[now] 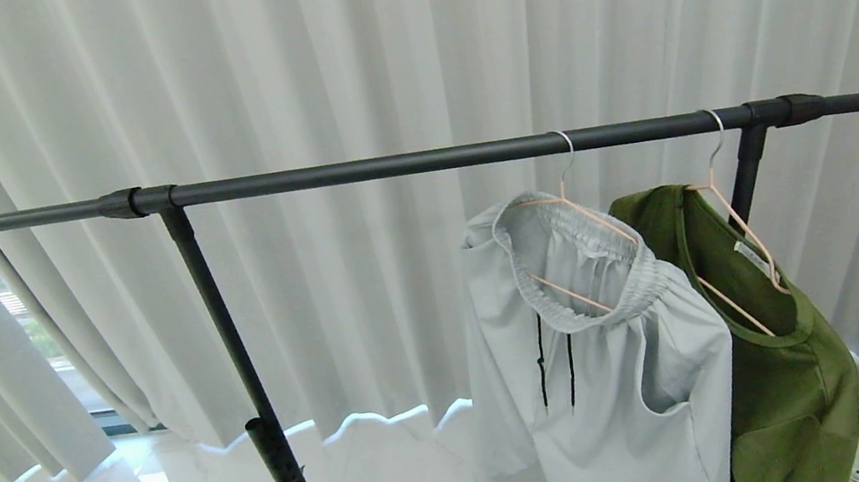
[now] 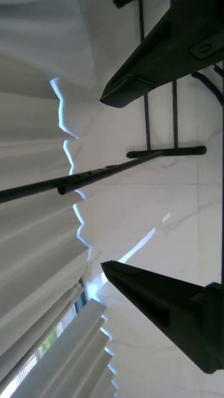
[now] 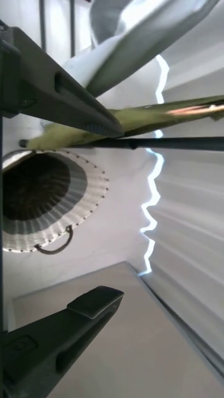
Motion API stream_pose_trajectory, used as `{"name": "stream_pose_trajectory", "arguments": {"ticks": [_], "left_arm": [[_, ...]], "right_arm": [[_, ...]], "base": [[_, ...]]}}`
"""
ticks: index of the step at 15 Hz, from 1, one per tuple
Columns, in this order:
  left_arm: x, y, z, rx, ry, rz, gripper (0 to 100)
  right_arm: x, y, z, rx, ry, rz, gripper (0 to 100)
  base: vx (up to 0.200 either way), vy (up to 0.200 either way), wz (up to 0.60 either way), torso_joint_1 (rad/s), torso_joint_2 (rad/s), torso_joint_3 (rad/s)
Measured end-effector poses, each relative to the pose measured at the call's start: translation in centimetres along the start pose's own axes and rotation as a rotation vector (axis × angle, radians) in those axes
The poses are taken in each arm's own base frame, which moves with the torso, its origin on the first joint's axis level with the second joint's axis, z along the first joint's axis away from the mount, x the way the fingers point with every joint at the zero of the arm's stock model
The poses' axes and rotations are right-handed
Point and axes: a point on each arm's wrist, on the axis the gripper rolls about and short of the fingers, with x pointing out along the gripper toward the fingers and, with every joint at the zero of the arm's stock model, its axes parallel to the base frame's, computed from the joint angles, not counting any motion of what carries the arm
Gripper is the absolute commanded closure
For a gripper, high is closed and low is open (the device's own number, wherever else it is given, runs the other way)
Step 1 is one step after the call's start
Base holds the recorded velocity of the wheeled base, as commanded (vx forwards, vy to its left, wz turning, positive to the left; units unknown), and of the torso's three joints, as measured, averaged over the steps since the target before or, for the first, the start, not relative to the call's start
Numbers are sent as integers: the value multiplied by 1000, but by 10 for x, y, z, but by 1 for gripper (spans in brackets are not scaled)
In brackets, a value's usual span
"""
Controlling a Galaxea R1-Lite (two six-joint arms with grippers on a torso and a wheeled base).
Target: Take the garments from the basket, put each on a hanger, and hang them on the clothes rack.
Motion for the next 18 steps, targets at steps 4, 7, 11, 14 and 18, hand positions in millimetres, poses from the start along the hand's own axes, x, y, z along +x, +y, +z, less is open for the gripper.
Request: {"name": "stream_pose_trajectory", "arguments": {"ticks": [4,7,11,14,18], "left_arm": [[-10,-1,-10,-1,-17,44,0],[-19,-3,-22,-3,-42,58,0],[-37,-6,-45,-16,-109,123,0],[-51,-9,-65,-34,-150,210,0],[-67,-12,-89,-74,-201,305,0]], "right_arm": [[-18,-4,-24,2,-18,-9,0],[-25,-6,-46,-7,-10,-35,0],[-38,-10,-83,-19,4,-118,0],[-48,-10,-110,-6,9,-188,0],[-60,-7,-138,23,-28,-251,0]], "base": [[-200,0,0,-4,0,0],[-133,0,0,0,0,2],[0,0,0,0,0,0],[0,0,0,0,0,0],[0,0,0,0,0,0]]}}
